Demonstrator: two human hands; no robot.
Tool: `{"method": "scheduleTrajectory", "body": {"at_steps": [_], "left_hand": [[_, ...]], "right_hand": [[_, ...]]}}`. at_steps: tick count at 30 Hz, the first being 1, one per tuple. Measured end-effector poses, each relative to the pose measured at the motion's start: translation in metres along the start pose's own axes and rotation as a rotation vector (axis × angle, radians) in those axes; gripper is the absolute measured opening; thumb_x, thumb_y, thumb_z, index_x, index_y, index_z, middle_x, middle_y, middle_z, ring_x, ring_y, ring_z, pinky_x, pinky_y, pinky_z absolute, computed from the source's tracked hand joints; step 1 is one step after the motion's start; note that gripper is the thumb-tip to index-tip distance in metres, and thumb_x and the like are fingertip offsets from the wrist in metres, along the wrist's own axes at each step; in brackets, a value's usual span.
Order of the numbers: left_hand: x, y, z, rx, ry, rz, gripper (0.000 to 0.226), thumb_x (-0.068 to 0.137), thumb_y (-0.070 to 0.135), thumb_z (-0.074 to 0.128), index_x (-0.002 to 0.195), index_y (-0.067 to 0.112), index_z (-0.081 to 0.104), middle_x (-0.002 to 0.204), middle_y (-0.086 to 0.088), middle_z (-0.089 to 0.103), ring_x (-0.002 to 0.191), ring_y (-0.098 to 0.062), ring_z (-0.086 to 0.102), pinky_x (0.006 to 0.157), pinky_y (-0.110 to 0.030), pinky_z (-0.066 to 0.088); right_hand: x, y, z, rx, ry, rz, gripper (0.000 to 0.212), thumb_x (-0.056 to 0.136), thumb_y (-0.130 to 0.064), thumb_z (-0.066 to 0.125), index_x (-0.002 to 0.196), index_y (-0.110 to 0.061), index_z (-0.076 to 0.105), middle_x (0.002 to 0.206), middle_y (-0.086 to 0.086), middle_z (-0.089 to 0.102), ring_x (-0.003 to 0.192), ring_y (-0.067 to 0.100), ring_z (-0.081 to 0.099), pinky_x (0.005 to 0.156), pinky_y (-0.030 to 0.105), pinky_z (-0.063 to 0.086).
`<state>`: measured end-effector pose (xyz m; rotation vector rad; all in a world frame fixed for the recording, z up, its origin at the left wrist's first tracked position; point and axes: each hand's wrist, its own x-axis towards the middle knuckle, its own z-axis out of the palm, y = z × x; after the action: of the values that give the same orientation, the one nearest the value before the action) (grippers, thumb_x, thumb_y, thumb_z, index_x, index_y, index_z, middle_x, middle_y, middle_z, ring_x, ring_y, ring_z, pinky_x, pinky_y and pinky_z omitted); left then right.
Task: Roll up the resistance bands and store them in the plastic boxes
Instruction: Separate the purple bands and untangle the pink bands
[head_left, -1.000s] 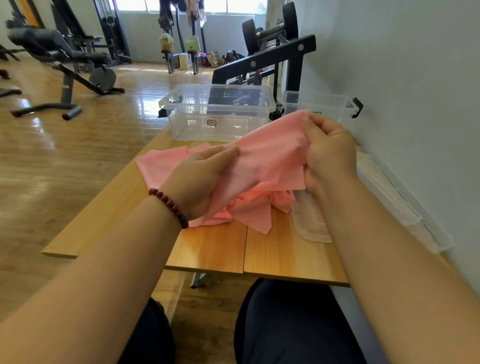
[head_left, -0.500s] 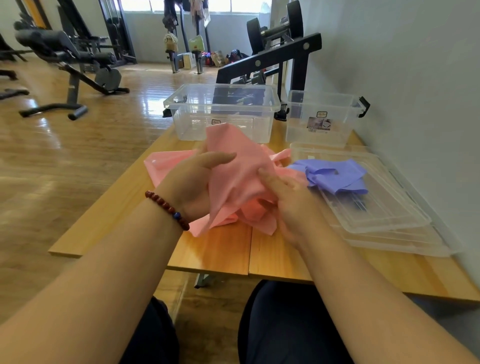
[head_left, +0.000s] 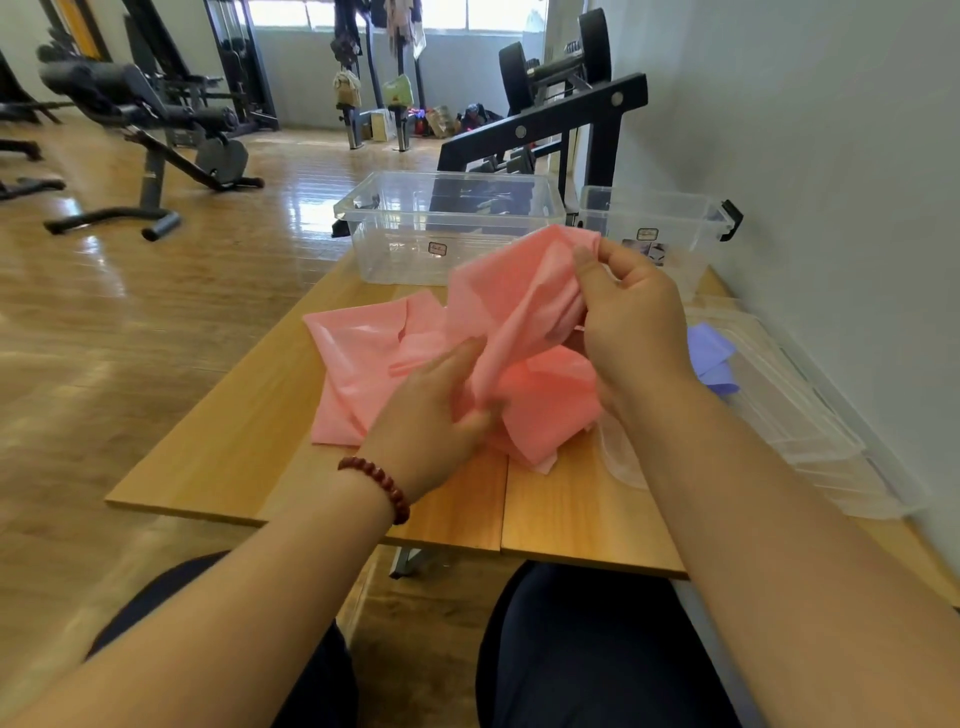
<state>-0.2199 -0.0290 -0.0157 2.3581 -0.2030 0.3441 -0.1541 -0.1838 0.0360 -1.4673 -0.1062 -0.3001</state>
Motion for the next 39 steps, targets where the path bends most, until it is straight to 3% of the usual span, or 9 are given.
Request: {"method": "scheduleTrajectory", "body": {"at_steps": [3, 8, 12, 16, 20, 25, 31, 35, 39], "left_hand": [[0.004, 0.006, -0.009, -0.336, 0.157, -0.110, 0.021, 0.101, 0.024, 0.048, 0.105, 0.018, 0.068, 0.082, 0.000, 0.073, 0.075, -0.004, 0.069, 0.073, -0.031, 0.059], [0.011, 0.024, -0.028, -0.931, 0.174, -0.352, 0.016, 0.099, 0.021, 0.054, 0.090, 0.017, 0.066, 0.087, -0.009, 0.070, 0.072, -0.023, 0.069, 0.056, -0.035, 0.059], [0.019, 0.033, -0.034, -1.327, 0.111, -0.550, 0.030, 0.097, 0.031, 0.056, 0.114, 0.008, 0.065, 0.102, -0.012, 0.072, 0.078, -0.024, 0.074, 0.061, -0.042, 0.061], [0.028, 0.037, -0.039, -1.333, -0.025, -0.567, 0.054, 0.101, 0.045, 0.040, 0.086, 0.011, 0.079, 0.098, -0.013, 0.075, 0.086, -0.025, 0.072, 0.071, -0.037, 0.060], [0.031, 0.033, -0.042, -1.222, -0.002, -0.544, 0.050, 0.085, 0.041, 0.067, 0.123, 0.010, 0.062, 0.116, -0.013, 0.067, 0.089, -0.025, 0.072, 0.064, -0.035, 0.060], [0.021, 0.027, -0.031, -0.708, 0.028, -0.487, 0.098, 0.057, 0.039, 0.085, 0.143, 0.030, 0.040, 0.110, -0.010, 0.067, 0.088, -0.027, 0.069, 0.075, -0.038, 0.059], [0.012, 0.024, -0.019, -0.444, -0.005, -0.422, 0.009, 0.087, 0.026, 0.071, 0.094, 0.025, 0.067, 0.095, 0.005, 0.066, 0.085, -0.009, 0.060, 0.063, -0.021, 0.049], [0.018, 0.022, -0.025, -0.616, 0.101, -0.440, 0.020, 0.093, 0.016, 0.063, 0.075, 0.021, 0.067, 0.074, 0.004, 0.066, 0.078, -0.016, 0.060, 0.078, -0.036, 0.056], [0.023, 0.031, -0.037, -1.032, 0.027, -0.469, 0.013, 0.095, 0.007, 0.057, 0.086, 0.012, 0.064, 0.073, -0.005, 0.068, 0.060, -0.015, 0.067, 0.052, -0.028, 0.058]], "right_hand": [[0.005, 0.000, -0.005, 0.045, -0.021, 0.071, 0.029, 0.099, -0.036, 0.054, 0.128, -0.034, 0.060, 0.127, 0.000, 0.064, 0.116, 0.027, 0.061, 0.094, 0.052, 0.054], [-0.001, 0.008, -0.016, 0.031, -0.068, 0.197, 0.039, 0.099, -0.025, 0.057, 0.137, -0.030, 0.052, 0.114, 0.001, 0.064, 0.080, 0.016, 0.061, 0.063, 0.026, 0.053], [-0.019, 0.016, -0.011, 0.268, -0.152, 0.363, 0.053, 0.089, -0.035, 0.066, 0.137, -0.019, 0.051, 0.111, 0.007, 0.070, 0.092, 0.022, 0.070, 0.080, 0.034, 0.059], [-0.041, 0.020, -0.007, 0.165, -0.388, 0.569, 0.090, 0.059, -0.074, 0.054, 0.121, -0.009, 0.062, 0.111, 0.013, 0.071, 0.105, 0.027, 0.068, 0.086, 0.039, 0.057], [-0.044, 0.017, -0.006, 0.250, -0.388, 0.398, 0.030, 0.082, -0.034, 0.069, 0.098, -0.008, 0.068, 0.093, 0.012, 0.071, 0.091, 0.027, 0.068, 0.086, 0.051, 0.056], [-0.029, 0.009, -0.004, -0.091, -0.152, -0.047, 0.012, 0.094, -0.018, 0.065, 0.086, -0.009, 0.066, 0.066, -0.002, 0.065, 0.062, 0.004, 0.063, 0.061, 0.021, 0.054], [-0.019, 0.005, -0.001, -0.254, -0.085, -0.169, 0.016, 0.097, -0.030, 0.061, 0.086, -0.021, 0.068, 0.067, -0.014, 0.057, 0.059, -0.001, 0.049, 0.058, 0.024, 0.042], [-0.014, 0.011, -0.003, -0.158, -0.016, 0.023, 0.017, 0.099, -0.035, 0.057, 0.108, -0.026, 0.069, 0.108, -0.006, 0.067, 0.102, 0.012, 0.061, 0.087, 0.036, 0.054], [-0.007, 0.007, -0.001, 0.064, 0.006, 0.163, 0.011, 0.100, -0.028, 0.056, 0.097, -0.029, 0.067, 0.110, 0.001, 0.066, 0.104, 0.023, 0.062, 0.084, 0.043, 0.058]]}}
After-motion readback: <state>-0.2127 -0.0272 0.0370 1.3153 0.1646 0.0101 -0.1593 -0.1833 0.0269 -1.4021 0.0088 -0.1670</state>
